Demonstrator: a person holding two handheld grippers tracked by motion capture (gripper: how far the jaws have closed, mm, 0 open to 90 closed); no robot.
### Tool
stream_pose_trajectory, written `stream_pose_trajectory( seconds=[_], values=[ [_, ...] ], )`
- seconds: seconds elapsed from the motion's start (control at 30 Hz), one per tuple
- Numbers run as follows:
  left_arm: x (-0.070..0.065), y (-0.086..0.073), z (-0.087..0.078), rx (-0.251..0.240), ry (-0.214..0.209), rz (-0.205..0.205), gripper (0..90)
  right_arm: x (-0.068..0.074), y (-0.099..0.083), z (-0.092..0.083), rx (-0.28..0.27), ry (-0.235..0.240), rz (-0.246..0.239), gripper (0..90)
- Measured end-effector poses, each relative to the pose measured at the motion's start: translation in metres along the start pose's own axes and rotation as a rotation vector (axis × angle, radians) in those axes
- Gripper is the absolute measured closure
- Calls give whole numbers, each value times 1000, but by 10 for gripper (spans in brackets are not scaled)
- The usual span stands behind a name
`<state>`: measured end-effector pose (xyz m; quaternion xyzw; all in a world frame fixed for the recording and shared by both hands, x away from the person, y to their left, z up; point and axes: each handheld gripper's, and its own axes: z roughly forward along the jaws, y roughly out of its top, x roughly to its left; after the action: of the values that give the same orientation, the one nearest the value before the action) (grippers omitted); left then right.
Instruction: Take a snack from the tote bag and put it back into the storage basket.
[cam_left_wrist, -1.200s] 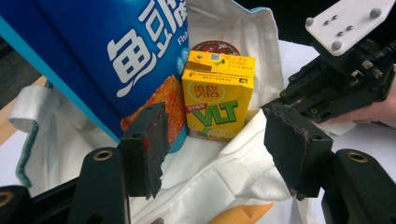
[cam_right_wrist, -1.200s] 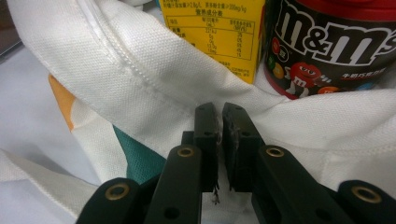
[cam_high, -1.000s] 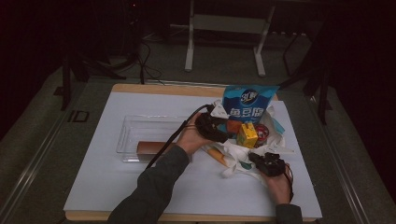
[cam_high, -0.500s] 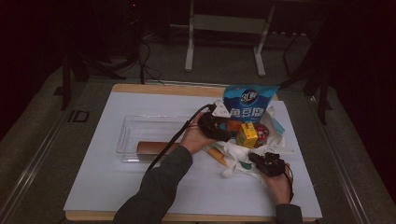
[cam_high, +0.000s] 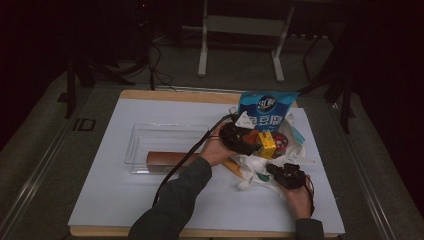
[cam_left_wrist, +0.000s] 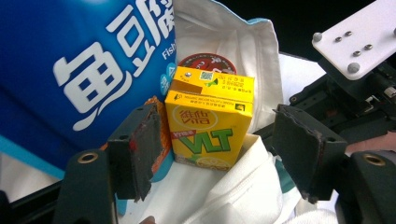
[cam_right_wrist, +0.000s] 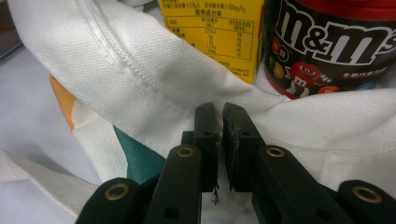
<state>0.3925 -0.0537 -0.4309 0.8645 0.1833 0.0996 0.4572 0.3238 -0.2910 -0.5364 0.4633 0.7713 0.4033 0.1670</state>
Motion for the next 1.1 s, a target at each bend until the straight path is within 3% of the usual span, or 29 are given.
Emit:
stream_pose_trajectory(
  seconds=[0.3, 0.5, 0.97, 1.03, 1.1],
  values=[
    [1, 1, 10, 10, 1, -9, 292, -1, 0, 0, 0, 3, 1, 842],
    [3, 0, 20, 14, -19, -47, 268, -1, 0, 0, 0, 4, 2, 842],
    [4, 0, 39, 39, -30, -35, 180, -2, 0, 0, 1, 9, 4, 842],
    [4, 0, 42, 39, -51, -37, 175, -2, 0, 0, 1, 9, 4, 843],
    [4, -1, 45, 51, -39, -31, 171, -2, 0, 0, 2, 9, 4, 843]
  ],
)
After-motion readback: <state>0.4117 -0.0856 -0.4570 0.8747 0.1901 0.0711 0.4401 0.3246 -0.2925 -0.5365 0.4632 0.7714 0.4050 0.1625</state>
